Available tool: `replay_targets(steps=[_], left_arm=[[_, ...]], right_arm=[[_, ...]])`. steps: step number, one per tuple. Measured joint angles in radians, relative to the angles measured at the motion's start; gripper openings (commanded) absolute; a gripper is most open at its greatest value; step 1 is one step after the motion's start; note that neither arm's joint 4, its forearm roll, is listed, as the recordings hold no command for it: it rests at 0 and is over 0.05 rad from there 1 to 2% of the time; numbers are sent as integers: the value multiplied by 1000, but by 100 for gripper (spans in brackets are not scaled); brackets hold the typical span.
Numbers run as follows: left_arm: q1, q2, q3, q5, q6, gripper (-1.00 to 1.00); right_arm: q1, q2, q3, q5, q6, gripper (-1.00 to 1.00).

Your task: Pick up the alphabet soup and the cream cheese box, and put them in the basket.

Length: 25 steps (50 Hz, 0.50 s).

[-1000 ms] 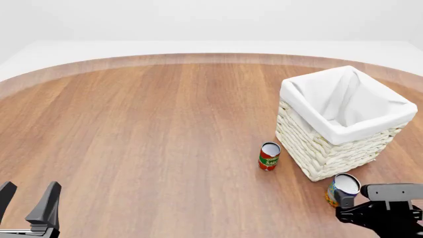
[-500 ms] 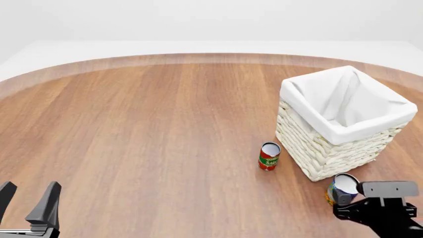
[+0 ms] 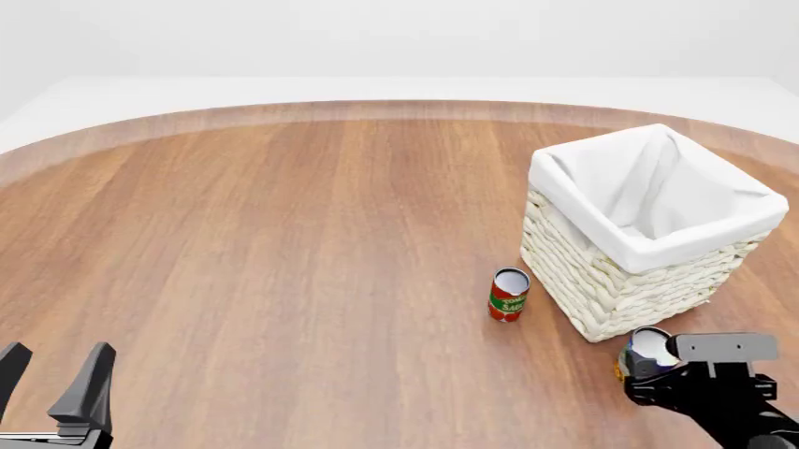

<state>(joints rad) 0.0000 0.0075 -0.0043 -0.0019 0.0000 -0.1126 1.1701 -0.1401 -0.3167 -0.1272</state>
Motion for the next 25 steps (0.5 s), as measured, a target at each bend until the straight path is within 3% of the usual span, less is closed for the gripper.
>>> replay_targets(steps=[25], left_arm=[[0,0,0,0,0,100]], right_arm=[[-3,166,3,-144,-1,100]])
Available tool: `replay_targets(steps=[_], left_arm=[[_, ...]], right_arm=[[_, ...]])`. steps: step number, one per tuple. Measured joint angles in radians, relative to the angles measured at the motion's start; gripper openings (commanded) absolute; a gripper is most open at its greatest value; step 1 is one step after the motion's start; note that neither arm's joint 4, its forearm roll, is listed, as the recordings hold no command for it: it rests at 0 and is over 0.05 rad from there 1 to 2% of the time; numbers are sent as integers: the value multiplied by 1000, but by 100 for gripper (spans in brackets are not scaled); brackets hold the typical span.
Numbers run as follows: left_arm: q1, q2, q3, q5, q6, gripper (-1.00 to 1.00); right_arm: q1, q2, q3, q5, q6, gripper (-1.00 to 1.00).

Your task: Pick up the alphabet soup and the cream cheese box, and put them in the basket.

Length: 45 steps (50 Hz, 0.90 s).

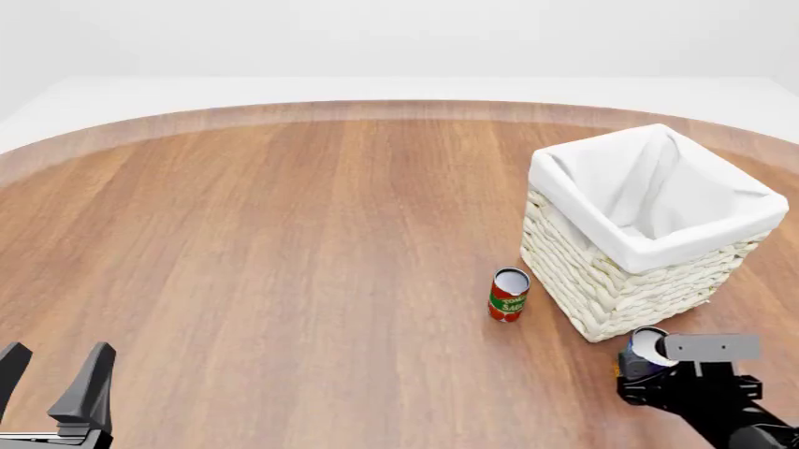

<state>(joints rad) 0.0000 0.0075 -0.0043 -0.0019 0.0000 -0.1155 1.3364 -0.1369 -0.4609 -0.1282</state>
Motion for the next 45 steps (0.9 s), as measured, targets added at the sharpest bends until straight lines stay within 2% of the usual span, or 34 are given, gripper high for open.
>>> replay_targets(steps=[11,12,19,32,45], left_arm=[[0,0,0,0,0,100],[0,0,0,0,0,100],[0,0,0,0,0,100],[0,0,0,0,0,100],[0,0,0,0,0,100]], right_arm=[[0,52,8,-50,0,100],[1,52,12,-53,0,-100],[5,40,21,-65,-9,-100],[7,3,25,-25,-15,-100],[15,-147,5,130,-15,-100]])
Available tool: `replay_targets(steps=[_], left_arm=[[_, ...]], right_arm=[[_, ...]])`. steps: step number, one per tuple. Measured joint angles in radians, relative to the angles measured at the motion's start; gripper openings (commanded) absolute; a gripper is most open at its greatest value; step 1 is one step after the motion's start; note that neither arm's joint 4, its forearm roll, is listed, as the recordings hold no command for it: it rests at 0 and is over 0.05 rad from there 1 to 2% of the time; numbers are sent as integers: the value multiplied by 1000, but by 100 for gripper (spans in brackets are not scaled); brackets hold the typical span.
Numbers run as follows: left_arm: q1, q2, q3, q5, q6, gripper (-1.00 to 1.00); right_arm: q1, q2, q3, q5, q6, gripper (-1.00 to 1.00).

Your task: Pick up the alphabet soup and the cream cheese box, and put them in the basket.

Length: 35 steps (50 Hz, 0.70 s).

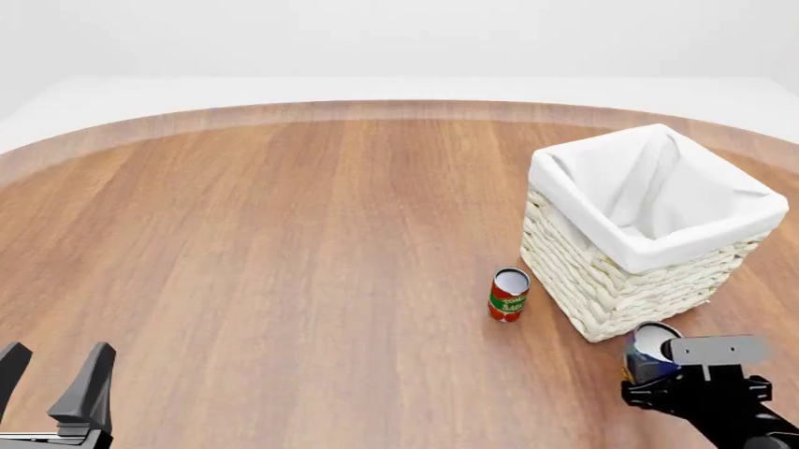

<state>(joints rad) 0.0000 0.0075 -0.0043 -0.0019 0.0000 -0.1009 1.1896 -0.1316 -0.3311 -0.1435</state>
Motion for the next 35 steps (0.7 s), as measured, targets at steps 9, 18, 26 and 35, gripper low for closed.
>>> replay_targets(steps=[9,18,26,35], left_arm=[[0,0,0,0,0,100],[0,0,0,0,0,100],[0,0,0,0,0,100],[0,0,0,0,0,100]], right_arm=[[3,-150,-31,159,-4,-100],[7,-279,-71,307,-9,-100],[12,-371,-106,414,-16,-100],[20,-451,-147,518,-23,-100]])
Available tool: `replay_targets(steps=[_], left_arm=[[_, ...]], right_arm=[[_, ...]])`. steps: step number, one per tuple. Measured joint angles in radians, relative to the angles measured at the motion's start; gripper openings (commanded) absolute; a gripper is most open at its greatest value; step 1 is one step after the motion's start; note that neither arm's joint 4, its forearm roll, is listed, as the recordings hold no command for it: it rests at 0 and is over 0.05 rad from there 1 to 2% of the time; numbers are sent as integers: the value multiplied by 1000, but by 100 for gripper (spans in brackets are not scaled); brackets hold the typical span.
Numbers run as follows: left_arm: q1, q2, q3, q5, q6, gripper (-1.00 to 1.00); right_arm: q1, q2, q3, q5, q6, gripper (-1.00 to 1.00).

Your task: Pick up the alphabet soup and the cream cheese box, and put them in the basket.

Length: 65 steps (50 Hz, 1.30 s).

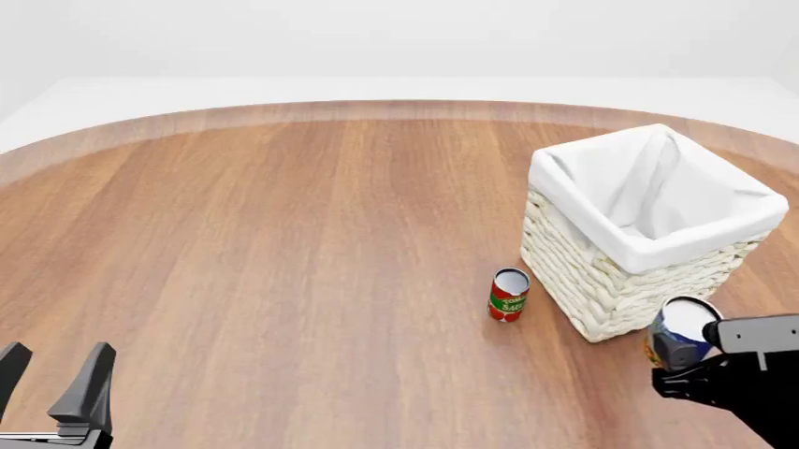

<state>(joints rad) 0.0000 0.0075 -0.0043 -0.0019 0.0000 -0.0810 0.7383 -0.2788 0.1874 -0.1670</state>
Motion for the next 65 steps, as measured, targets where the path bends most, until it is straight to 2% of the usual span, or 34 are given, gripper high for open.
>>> replay_targets(steps=[19,36,47,65], left_arm=[[0,0,0,0,0,100],[0,0,0,0,0,100],[0,0,0,0,0,100],[0,0,0,0,0,100]], right_arm=[[15,-106,-118,176,-23,-100],[27,-137,-296,323,-60,-100],[34,-114,-395,356,-76,-100],[45,1,-527,310,-88,-100]])
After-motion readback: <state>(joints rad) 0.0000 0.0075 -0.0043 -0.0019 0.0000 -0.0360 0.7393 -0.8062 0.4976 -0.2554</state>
